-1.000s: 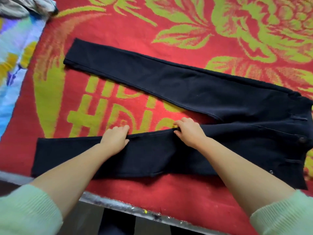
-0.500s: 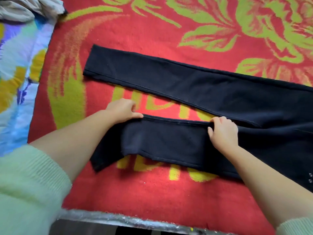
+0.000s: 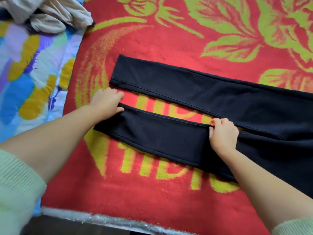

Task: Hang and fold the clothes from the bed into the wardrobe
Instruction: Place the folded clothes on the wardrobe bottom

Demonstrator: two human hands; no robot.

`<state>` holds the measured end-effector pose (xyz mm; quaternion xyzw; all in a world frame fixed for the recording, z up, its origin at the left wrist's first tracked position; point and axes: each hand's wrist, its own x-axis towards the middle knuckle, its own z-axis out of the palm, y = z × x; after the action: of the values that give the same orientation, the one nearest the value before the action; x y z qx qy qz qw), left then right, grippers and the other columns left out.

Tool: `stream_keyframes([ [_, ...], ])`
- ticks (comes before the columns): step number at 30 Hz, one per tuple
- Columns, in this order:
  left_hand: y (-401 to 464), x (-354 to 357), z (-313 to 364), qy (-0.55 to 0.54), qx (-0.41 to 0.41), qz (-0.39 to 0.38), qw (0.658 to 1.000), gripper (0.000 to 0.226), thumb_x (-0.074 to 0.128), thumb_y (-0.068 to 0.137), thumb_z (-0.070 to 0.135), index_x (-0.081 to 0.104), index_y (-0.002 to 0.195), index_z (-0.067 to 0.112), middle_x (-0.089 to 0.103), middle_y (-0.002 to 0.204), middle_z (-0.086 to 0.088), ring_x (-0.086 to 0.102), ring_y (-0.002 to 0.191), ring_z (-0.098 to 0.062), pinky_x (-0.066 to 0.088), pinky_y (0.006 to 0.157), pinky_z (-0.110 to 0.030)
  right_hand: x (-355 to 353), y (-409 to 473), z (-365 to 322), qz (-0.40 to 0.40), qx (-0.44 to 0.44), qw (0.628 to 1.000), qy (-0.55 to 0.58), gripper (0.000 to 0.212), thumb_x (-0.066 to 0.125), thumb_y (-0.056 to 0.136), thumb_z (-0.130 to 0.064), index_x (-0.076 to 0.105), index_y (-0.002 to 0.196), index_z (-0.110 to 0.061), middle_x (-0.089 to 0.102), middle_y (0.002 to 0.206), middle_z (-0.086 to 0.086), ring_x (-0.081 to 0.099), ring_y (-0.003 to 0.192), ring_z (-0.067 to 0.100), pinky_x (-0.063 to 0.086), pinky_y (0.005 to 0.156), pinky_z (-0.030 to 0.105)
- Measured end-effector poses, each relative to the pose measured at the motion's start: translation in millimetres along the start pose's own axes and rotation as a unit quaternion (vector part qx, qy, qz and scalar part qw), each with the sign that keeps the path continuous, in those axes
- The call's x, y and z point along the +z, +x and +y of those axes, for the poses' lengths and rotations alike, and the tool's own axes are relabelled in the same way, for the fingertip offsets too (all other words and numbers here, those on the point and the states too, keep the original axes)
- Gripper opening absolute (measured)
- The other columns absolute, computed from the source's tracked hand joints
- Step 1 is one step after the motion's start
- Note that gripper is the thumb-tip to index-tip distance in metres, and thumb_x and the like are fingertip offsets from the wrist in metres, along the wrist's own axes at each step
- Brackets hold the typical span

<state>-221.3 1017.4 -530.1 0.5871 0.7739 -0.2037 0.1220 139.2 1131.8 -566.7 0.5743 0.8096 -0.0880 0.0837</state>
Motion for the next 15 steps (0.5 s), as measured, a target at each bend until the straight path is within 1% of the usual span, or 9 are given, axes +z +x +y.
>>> stream_keyframes([
  [2, -8, 23, 0, 0.006, 0.017, 0.065, 0.998, 0.069, 0.063, 0.085, 0.041, 0.035, 0.143, 0.016, 0.047, 0.131, -0.015, 0.042, 0.125, -0.031, 0.024, 0.11, -0.047, 4, -8, -6, 0.039, -0.063, 0.997, 0.009, 0.043, 0.067, 0.08, -0.014, 0.057, 0.121, -0.005, 0.054, 0.127, 0.018, 0.047, 0.121, 0.037, 0.032, 0.104, 0.057],
  [4, -27, 56, 11, -0.033, 0.096, 0.159, 0.982, 0.075, 0.059, 0.083, 0.043, 0.031, 0.145, 0.011, 0.042, 0.14, -0.021, 0.037, 0.133, -0.032, 0.019, 0.111, -0.054, 9, -26, -14, 0.025, -0.186, 0.982, -0.014, 0.061, 0.073, 0.073, -0.019, 0.052, 0.128, -0.006, 0.05, 0.135, 0.018, 0.044, 0.129, 0.036, 0.032, 0.104, 0.06],
  [5, -41, 73, 16, -0.034, 0.139, 0.175, 0.974, 0.076, 0.051, 0.083, 0.047, 0.028, 0.146, 0.011, 0.036, 0.146, -0.021, 0.031, 0.139, -0.031, 0.018, 0.111, -0.055, 13, -40, -18, 0.0, -0.249, 0.968, -0.029, 0.07, 0.075, 0.069, -0.024, 0.049, 0.132, -0.008, 0.047, 0.14, 0.016, 0.042, 0.132, 0.034, 0.032, 0.104, 0.059],
  [7, -67, 103, 25, -0.021, 0.192, 0.129, 0.973, 0.085, 0.048, 0.078, 0.05, 0.018, 0.148, 0.013, 0.008, 0.158, -0.016, 0.008, 0.146, -0.025, 0.011, 0.112, -0.056, 23, -69, -26, -0.081, -0.33, 0.937, -0.077, 0.087, 0.077, 0.063, -0.034, 0.042, 0.139, -0.012, 0.042, 0.146, 0.014, 0.038, 0.136, 0.032, 0.034, 0.103, 0.06],
  [9, -81, 118, 31, -0.015, 0.172, 0.065, 0.983, 0.099, 0.065, 0.068, 0.041, 0.015, 0.149, 0.012, -0.012, 0.157, -0.012, -0.012, 0.146, -0.021, 0.005, 0.11, -0.057, 33, -87, -26, -0.157, -0.325, 0.924, -0.127, 0.099, 0.079, 0.054, -0.033, 0.036, 0.141, -0.014, 0.04, 0.148, 0.013, 0.034, 0.138, 0.032, 0.037, 0.098, 0.063],
  [10, -82, 119, 32, -0.014, 0.142, 0.053, 0.988, 0.103, 0.07, 0.064, 0.031, 0.017, 0.15, 0.01, -0.009, 0.157, -0.013, -0.017, 0.145, -0.02, 0.009, 0.11, -0.059, 36, -89, -25, -0.168, -0.293, 0.93, -0.146, 0.103, 0.081, 0.05, -0.029, 0.034, 0.141, -0.014, 0.04, 0.148, 0.013, 0.031, 0.138, 0.031, 0.038, 0.096, 0.064],
  [12, -73, 115, 29, -0.018, 0.104, 0.09, 0.99, 0.097, 0.069, 0.064, 0.004, 0.02, 0.147, 0.004, 0.013, 0.156, -0.018, -0.02, 0.144, -0.019, 0.025, 0.105, -0.061, 39, -84, -23, -0.173, -0.217, 0.949, -0.149, 0.109, 0.082, 0.047, -0.016, 0.033, 0.144, -0.014, 0.038, 0.149, 0.013, 0.028, 0.138, 0.033, 0.037, 0.095, 0.064],
  [13, -67, 110, 25, -0.028, 0.095, 0.107, 0.989, 0.091, 0.064, 0.064, -0.008, 0.023, 0.145, 0.001, 0.023, 0.153, -0.021, -0.013, 0.146, -0.021, 0.031, 0.102, -0.061, 37, -80, -24, -0.173, -0.194, 0.955, -0.142, 0.109, 0.079, 0.051, -0.007, 0.029, 0.147, -0.016, 0.031, 0.153, 0.013, 0.026, 0.14, 0.034, 0.036, 0.097, 0.064],
  [15, -55, 105, 11, -0.05, 0.111, 0.112, 0.986, 0.083, 0.056, 0.059, -0.027, 0.037, 0.138, -0.007, 0.039, 0.143, -0.028, 0.025, 0.141, -0.035, 0.04, 0.095, -0.06, 27, -77, -24, -0.174, -0.18, 0.959, -0.133, 0.102, 0.062, 0.07, 0.006, 0.007, 0.152, -0.022, 0.003, 0.159, 0.009, 0.009, 0.146, 0.034, 0.026, 0.109, 0.059],
])
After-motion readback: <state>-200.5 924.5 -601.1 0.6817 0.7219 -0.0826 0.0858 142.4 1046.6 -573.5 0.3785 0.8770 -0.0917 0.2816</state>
